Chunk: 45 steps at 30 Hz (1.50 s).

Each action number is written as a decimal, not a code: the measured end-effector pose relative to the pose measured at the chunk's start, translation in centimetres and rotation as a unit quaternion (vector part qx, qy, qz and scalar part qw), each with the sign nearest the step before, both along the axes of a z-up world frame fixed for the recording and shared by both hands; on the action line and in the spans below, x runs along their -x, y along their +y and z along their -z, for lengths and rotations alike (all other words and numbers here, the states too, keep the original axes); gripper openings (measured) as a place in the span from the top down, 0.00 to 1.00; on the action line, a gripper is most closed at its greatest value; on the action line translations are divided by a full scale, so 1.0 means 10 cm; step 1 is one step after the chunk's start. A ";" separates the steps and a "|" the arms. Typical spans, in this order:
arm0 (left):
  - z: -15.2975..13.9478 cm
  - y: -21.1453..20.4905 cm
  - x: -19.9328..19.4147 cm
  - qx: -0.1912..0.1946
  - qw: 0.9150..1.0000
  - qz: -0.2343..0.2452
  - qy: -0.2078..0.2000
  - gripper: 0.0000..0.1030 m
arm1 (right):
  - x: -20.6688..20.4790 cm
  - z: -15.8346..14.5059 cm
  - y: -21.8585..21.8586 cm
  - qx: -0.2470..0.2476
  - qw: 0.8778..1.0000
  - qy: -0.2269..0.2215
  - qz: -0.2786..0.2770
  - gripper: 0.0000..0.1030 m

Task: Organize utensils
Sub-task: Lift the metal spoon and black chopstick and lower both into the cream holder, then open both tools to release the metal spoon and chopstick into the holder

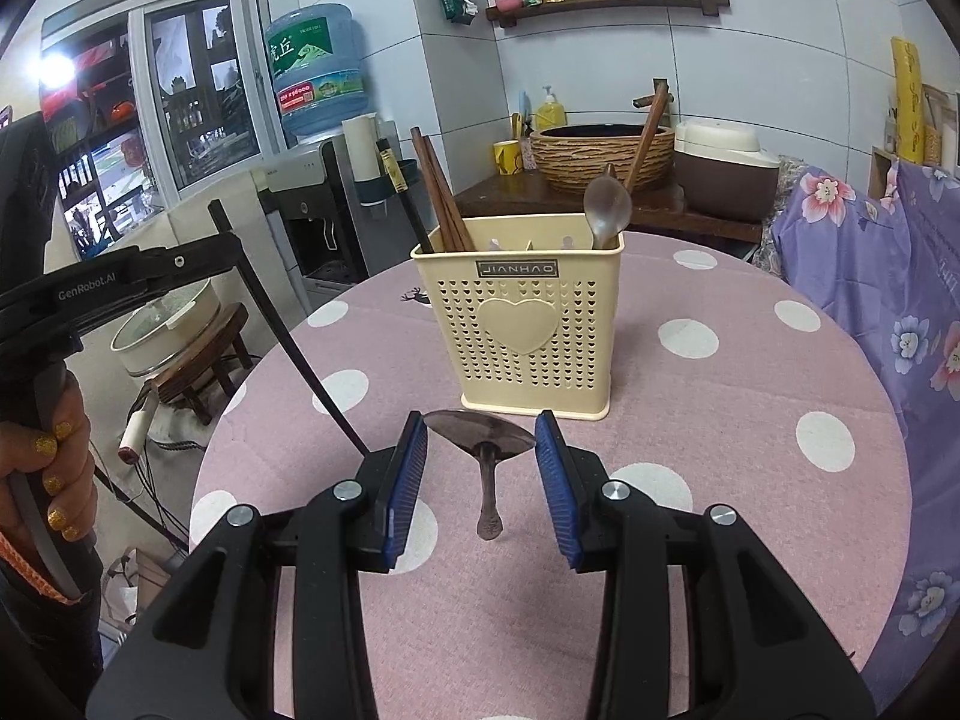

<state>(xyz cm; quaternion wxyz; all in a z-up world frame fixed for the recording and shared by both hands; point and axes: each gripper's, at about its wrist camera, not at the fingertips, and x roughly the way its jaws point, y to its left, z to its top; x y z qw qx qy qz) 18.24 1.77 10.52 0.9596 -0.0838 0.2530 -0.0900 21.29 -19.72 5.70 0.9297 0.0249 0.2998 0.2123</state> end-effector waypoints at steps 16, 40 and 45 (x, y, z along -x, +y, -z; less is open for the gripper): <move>-1.20 -0.19 -0.37 0.011 0.996 0.042 -0.072 0.92 | -0.51 -1.20 0.04 0.018 0.996 -0.092 0.001 0.63; 0.00 -0.53 -1.12 -0.051 0.999 0.013 -0.010 0.92 | -1.25 -0.21 0.27 0.092 0.994 -0.041 0.046 0.63; -0.11 -0.49 -0.99 -0.048 0.998 0.018 -0.034 0.89 | -1.12 -0.24 0.23 0.093 0.992 -0.072 0.053 0.55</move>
